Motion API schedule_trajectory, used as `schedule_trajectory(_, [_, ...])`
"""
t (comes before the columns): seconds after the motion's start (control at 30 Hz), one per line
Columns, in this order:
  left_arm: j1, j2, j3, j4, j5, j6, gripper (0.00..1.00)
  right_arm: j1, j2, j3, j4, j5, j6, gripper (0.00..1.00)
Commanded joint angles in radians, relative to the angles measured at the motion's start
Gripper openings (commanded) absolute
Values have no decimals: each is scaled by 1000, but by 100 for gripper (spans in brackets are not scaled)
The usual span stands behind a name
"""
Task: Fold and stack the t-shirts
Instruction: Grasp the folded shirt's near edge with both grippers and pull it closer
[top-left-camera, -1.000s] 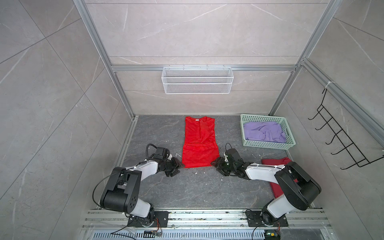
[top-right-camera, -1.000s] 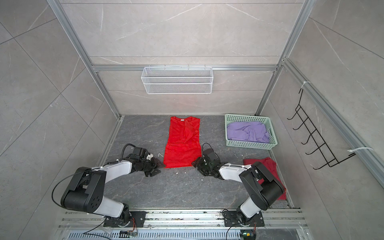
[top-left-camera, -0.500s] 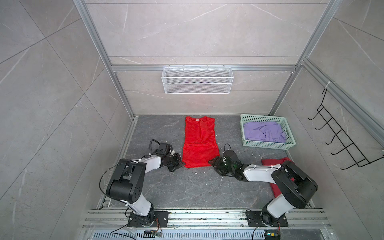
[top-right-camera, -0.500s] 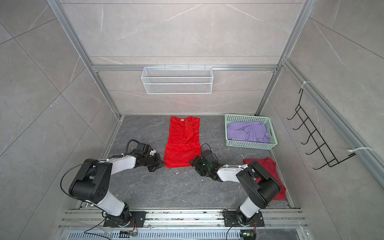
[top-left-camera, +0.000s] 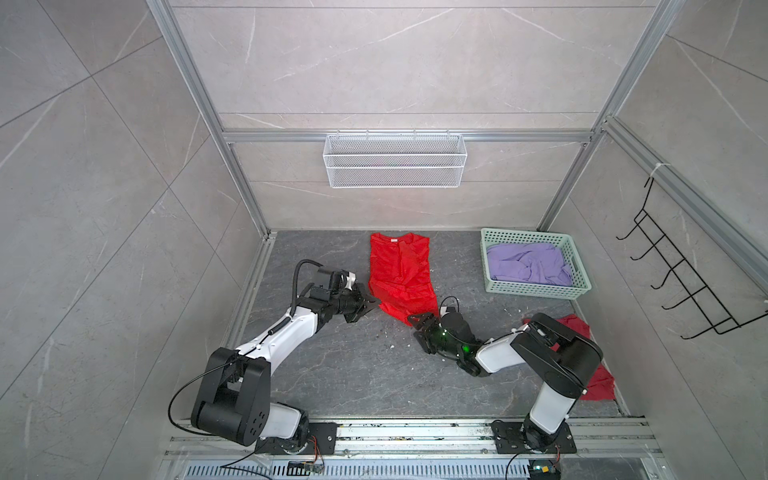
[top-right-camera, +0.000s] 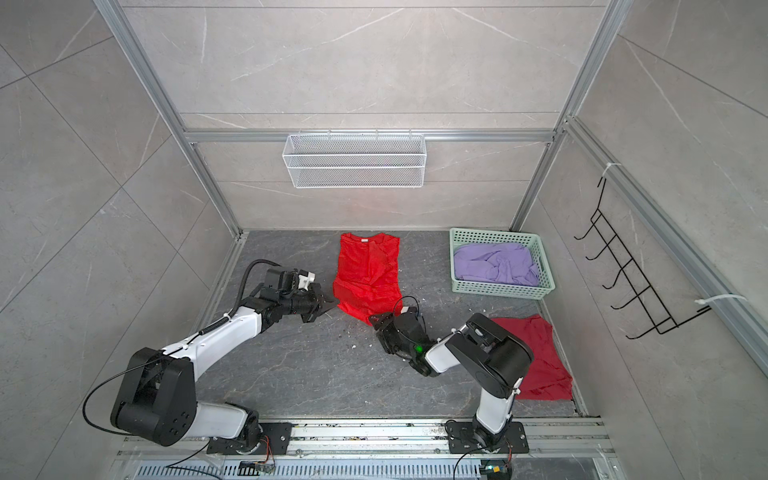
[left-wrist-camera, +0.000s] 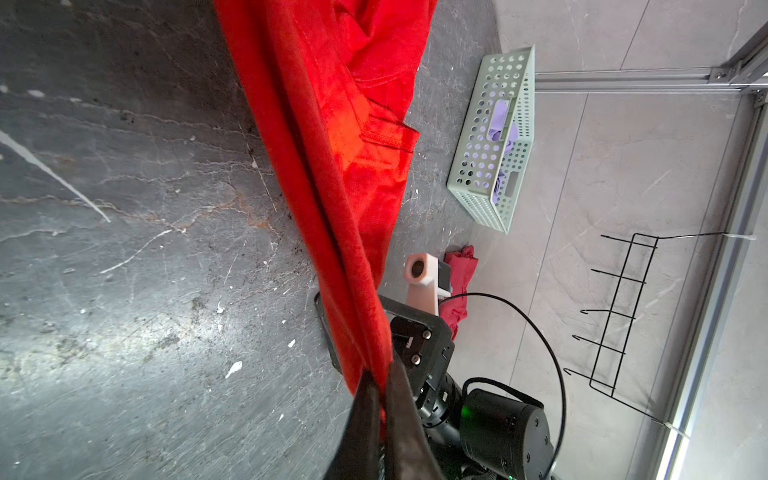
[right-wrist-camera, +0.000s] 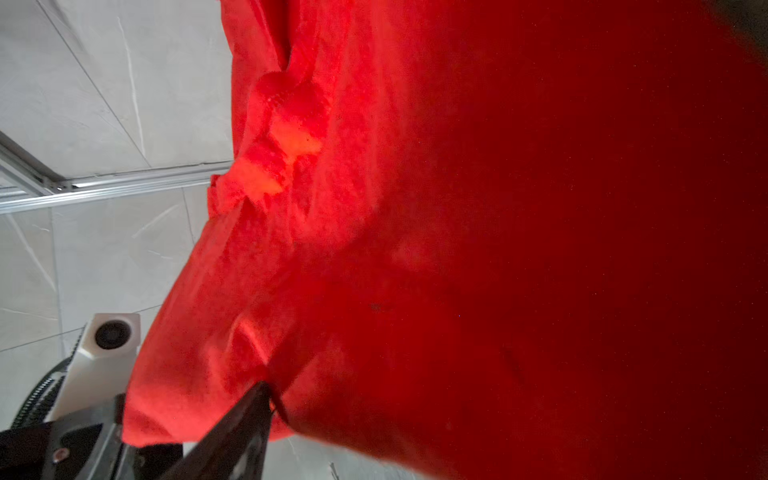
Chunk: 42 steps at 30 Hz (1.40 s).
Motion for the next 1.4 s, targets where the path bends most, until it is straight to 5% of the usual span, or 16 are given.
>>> schedule_trajectory(0.0, [-5,-52,10,-16,20,-20,0,4,83,-48,51,96,82,72])
schedule_trajectory(0.37, [-3,-114,-42,-61,-20,-16,0,-3,9,-123,-54,210,73,48])
schedule_trajectory(0.83, [-3,-211,-103,-290,-151,85,0,3,-241,14,-678,141,-134,3])
schedule_trajectory(1.17, [-67,-442,-328,-421,-121,1,0,135,-527,49,-1197,103,-260,0])
schedule_trajectory(1.37, [-128,-676,-407,-463,-102,-146,0,297,-642,134,-1473,176,-218,0])
